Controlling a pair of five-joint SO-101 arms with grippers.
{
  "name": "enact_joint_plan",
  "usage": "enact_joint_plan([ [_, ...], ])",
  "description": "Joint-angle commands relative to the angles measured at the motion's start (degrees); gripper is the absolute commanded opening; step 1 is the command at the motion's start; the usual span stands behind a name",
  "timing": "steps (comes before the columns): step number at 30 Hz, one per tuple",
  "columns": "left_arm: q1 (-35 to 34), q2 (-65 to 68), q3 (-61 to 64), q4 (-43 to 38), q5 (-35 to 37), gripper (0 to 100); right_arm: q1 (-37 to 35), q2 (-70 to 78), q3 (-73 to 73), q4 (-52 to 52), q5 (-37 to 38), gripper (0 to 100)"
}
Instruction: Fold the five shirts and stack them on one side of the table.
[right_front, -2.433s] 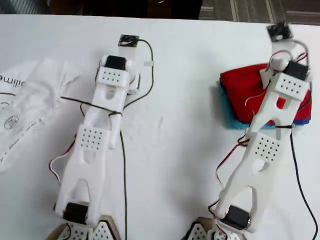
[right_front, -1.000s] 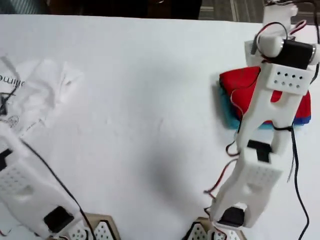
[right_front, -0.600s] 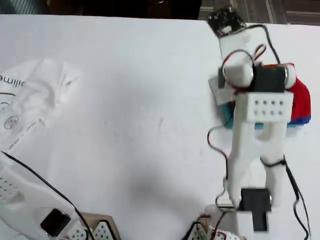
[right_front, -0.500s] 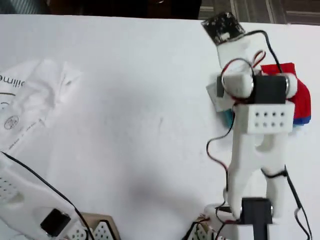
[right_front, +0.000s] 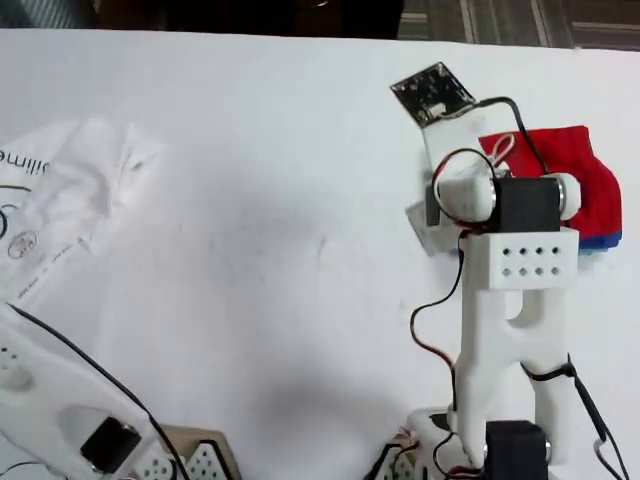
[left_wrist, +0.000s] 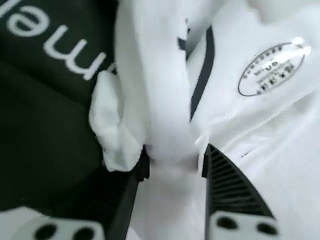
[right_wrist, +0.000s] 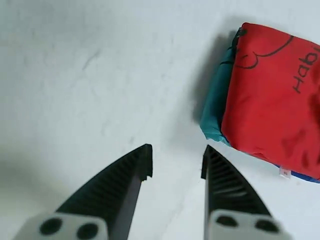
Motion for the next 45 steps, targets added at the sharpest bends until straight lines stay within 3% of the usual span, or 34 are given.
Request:
enact_joint_plan([
  [1,0.00,-0.18,-0.31,-0.53,-3.69,12,-0.13,-3.47,0.09,1.27,0.18,16.6],
  [3,0.62,-0.18,-0.48,0.18,-3.52,1,-0.13,-4.44,0.09,1.27,0.18,16.6],
  [11,13.63,-3.60,-8.40,15.38,6.59,3,-0.40,-3.30,0.26,1.27,0.09,16.6],
  [15,21.27,-7.38,-8.92,15.21,13.98,3,-0.40,-2.77,3.16,0.75,0.09,16.6],
  [28,42.81,-21.36,-9.45,15.21,27.25,3,-0.04,-3.21,20.22,-12.79,0.09,16.6],
  [36,57.49,-32.35,-9.45,14.77,33.85,3,-0.04,-3.21,24.88,-15.78,0.09,16.6],
  [45,63.30,-41.05,-9.54,7.65,41.23,3,-0.04,-3.30,24.88,-15.52,0.09,16.6],
])
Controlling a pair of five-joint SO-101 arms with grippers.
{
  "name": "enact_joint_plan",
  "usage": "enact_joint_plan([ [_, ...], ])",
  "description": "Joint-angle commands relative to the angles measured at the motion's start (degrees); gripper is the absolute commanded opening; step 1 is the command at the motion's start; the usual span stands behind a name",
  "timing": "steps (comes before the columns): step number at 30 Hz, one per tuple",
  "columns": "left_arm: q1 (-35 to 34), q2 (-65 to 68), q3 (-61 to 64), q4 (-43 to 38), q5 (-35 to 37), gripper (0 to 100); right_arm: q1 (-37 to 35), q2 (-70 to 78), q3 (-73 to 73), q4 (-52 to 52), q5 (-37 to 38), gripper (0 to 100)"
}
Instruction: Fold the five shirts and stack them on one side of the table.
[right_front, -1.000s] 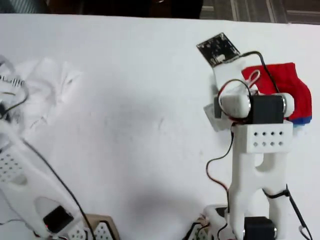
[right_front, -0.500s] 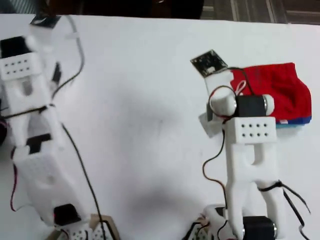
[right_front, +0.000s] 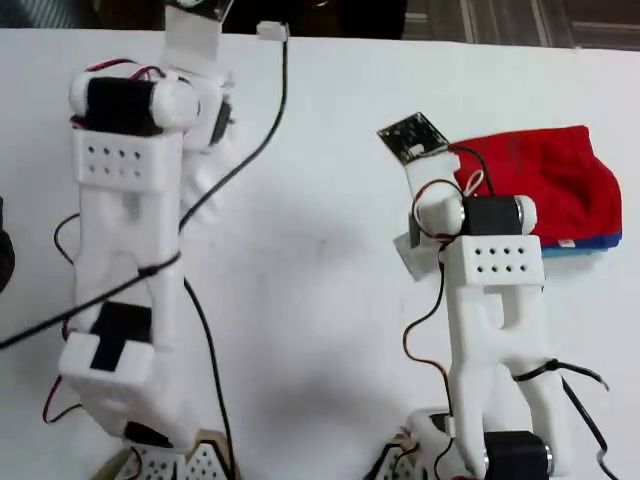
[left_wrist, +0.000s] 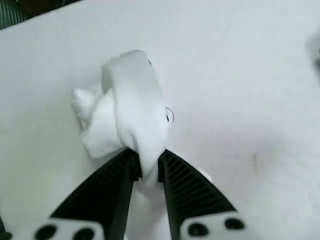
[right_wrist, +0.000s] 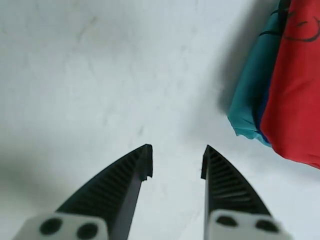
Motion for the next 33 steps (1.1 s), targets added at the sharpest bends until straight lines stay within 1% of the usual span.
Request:
enact_joint_plan([
  [1,0.53,-6.15,-2.51,-4.31,2.46,3,-0.04,-0.75,-0.18,-0.48,0.09,16.6],
  [6,0.97,-11.78,-2.51,-9.49,6.24,3,-0.04,-0.75,-0.18,-0.40,0.09,16.6],
  [9,2.73,-14.07,-2.51,-11.87,8.70,3,-0.04,-0.75,-0.18,-0.40,0.00,16.6],
  [13,3.78,-14.07,-1.19,-10.81,9.14,3,-0.04,-0.75,-0.18,-0.40,0.00,16.6],
  [15,3.34,-12.66,2.07,-9.93,9.05,3,-0.04,-0.75,-0.18,-0.48,0.00,16.6],
  [19,-1.49,-9.76,10.24,-9.58,8.79,3,-0.04,-0.75,-0.44,-0.48,0.00,16.6],
  [23,-10.46,-7.21,17.19,-13.19,8.70,3,-0.66,-0.75,-0.53,-0.84,0.00,16.6],
  [24,-12.66,-6.51,18.86,-14.33,8.70,3,-1.19,-0.75,-0.53,-1.63,-0.44,16.6],
  [26,-16.18,-4.75,22.20,-16.00,8.00,3,-2.42,-0.22,-0.53,-3.74,-3.78,16.9],
  [27,-17.67,-3.78,23.96,-16.44,6.33,3,-3.47,-0.13,-0.53,-5.14,-5.80,16.9],
  [29,-19.96,-1.41,27.30,-17.32,0.79,3,-6.46,-0.13,-0.26,-8.22,-8.44,16.9],
  [31,-22.51,1.05,29.49,-17.76,-4.04,3,-10.15,-0.04,-0.26,-10.95,-9.49,16.9],
  [33,-25.49,3.34,29.93,-18.29,-6.51,7,-14.37,0.31,-0.26,-13.67,-9.67,17.0],
])
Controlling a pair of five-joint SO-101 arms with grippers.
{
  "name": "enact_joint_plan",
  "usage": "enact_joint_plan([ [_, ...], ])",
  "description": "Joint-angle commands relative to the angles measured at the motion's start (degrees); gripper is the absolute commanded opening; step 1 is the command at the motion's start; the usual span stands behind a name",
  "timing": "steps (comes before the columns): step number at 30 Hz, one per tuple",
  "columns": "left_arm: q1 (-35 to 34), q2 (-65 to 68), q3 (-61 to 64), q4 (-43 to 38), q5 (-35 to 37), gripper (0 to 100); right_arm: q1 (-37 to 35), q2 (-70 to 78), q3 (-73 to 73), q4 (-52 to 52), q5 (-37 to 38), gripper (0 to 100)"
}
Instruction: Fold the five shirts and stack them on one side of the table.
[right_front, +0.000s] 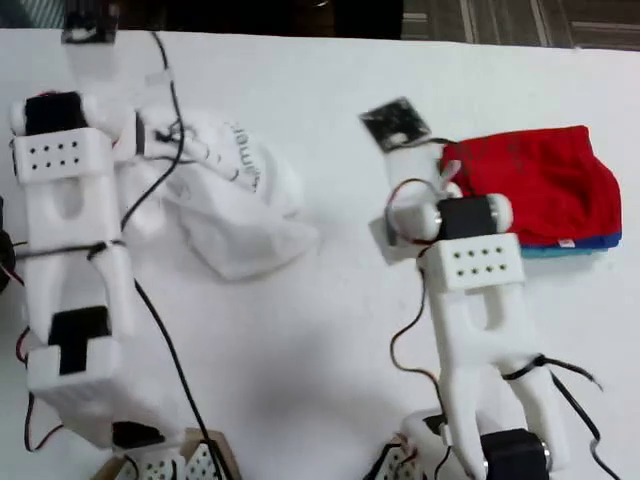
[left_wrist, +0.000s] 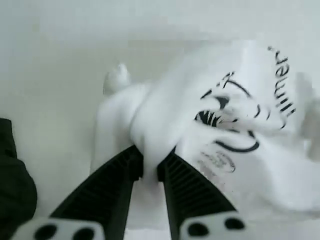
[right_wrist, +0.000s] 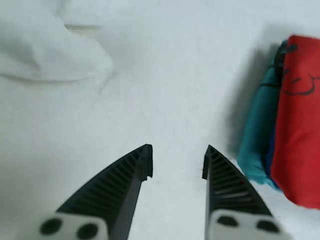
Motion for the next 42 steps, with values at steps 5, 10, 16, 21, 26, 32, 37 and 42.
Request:
enact_joint_plan([
  [5,-12.92,4.04,-3.91,-2.37,-5.98,17,-13.49,7.78,-1.76,-8.75,-1.05,17.0],
  [10,-18.90,5.63,-8.75,-2.11,-14.68,17,-21.14,19.74,-9.49,-8.92,-3.69,25.2],
  [16,-24.35,5.89,-10.15,-2.37,-17.67,17,-29.76,32.40,-18.64,-9.19,-4.92,34.5],
  [21,-27.34,5.89,-9.89,-2.37,-17.85,17,-30.37,43.82,-26.29,-9.10,-4.92,34.4],
  [26,-29.71,5.89,-9.89,-2.11,-17.67,17,-26.77,54.81,-34.37,-8.92,-4.84,34.4],
  [32,-31.03,5.89,-9.89,-2.02,-17.85,17,-17.01,66.07,-45.71,-6.20,-1.05,1.4],
  [37,-30.86,5.89,-9.89,-1.93,-17.67,17,-8.31,69.67,-57.85,-1.45,-0.09,1.9],
  [42,-30.77,5.89,-9.80,-1.93,-17.58,17,-1.10,70.02,-73.41,3.30,5.98,1.8],
])
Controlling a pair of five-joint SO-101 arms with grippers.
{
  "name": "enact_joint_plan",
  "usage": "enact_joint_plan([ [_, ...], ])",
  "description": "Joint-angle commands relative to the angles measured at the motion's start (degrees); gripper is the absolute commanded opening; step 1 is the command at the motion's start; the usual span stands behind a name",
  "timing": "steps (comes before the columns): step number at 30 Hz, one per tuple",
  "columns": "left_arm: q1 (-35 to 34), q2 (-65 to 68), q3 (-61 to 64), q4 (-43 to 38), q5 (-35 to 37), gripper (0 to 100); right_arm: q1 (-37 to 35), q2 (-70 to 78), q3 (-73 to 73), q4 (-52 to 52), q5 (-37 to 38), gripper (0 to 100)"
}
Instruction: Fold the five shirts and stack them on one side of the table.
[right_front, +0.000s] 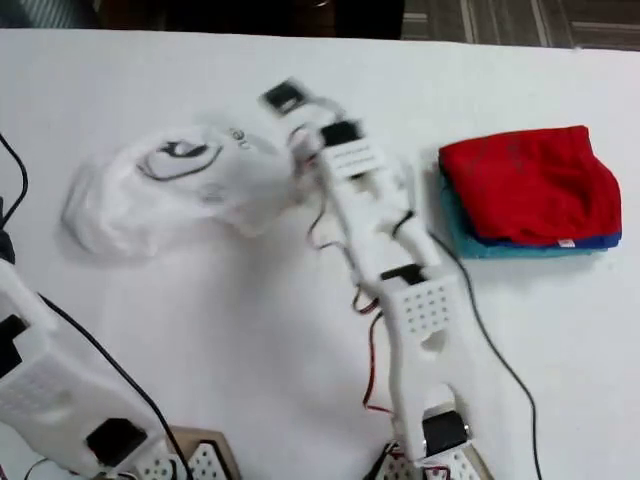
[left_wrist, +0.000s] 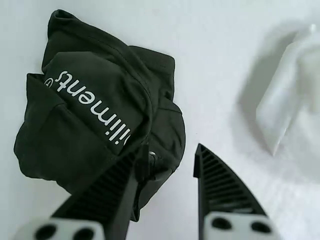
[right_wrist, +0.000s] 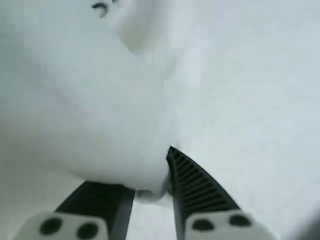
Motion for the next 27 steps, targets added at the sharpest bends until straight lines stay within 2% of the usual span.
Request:
enact_joint_plan([
  [1,-0.26,-0.62,-1.98,-0.35,0.00,17,5.23,-0.48,-12.57,2.86,4.48,1.8],
  [10,-0.26,-0.62,-1.98,-0.35,-0.09,17,10.07,-0.57,-27.16,3.56,5.01,2.8],
  [12,-0.35,-0.62,-1.98,-0.35,-0.09,17,10.42,-0.57,-27.78,4.44,4.92,8.8],
  [16,-0.44,-0.62,-1.98,-0.35,-0.18,17,10.59,-1.10,-27.87,6.64,4.92,28.5],
  [18,-0.53,-0.62,-1.98,-0.35,-0.18,17,10.24,-1.98,-29.01,8.75,4.84,33.5],
  [20,-0.53,-0.62,-1.98,-0.35,-0.18,17,9.10,-3.12,-30.33,11.74,4.13,33.4],
  [23,-1.58,-0.97,-2.51,-0.62,0.09,17,6.46,-4.79,-33.32,15.52,-1.58,32.3],
  [27,-4.40,-1.05,-2.51,-0.70,0.18,17,-0.40,-5.58,-35.16,18.95,-8.09,31.1],
])
